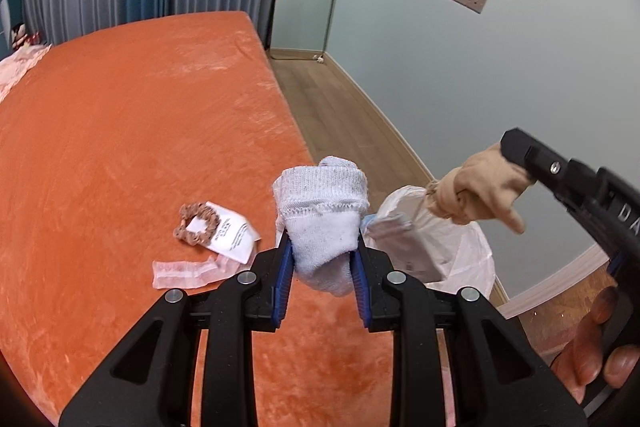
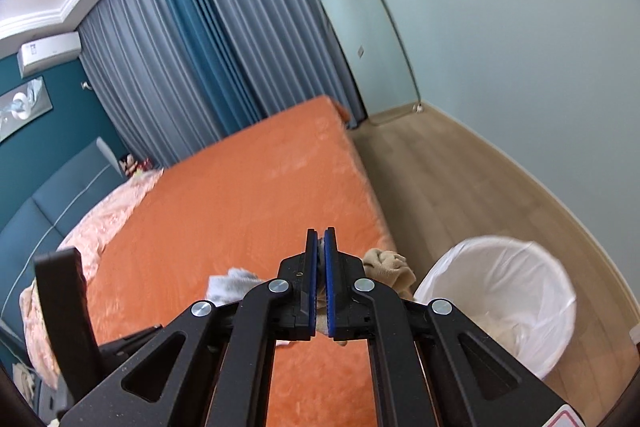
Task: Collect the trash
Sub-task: 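Carry both items over the white bin and open the right tool to drop the stockings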
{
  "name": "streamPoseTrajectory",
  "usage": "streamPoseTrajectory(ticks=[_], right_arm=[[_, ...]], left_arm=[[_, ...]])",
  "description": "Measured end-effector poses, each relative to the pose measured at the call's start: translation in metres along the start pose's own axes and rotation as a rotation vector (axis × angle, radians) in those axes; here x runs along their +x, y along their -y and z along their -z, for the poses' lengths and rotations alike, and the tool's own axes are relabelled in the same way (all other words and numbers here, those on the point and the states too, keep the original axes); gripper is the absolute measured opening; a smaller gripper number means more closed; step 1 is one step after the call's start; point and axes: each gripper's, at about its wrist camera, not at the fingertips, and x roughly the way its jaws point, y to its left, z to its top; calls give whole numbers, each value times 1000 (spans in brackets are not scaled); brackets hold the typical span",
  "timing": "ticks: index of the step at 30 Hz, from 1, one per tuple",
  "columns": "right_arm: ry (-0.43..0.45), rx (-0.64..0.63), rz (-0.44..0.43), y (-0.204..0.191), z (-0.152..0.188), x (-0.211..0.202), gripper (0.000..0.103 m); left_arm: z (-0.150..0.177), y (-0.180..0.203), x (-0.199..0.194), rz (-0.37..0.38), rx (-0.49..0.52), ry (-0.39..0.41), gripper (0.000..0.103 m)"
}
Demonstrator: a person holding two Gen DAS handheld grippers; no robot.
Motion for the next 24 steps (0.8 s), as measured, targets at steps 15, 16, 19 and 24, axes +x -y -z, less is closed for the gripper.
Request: streamPoseTrajectory(ticks=[15,16,19,24], right_arm=[[84,11,36,33,-27,-47,3],[84,12,39,34,-27,-48,3],[86,13,49,39,-29,-49,3],[89,14,70,48,-30,-51,3]], left_arm=[[1,46,-2,55,68,1,26],[1,49,-2,57,73,-2,26],[2,56,3,69,83,-12,26],[3,72,18,117,107,-54,26]])
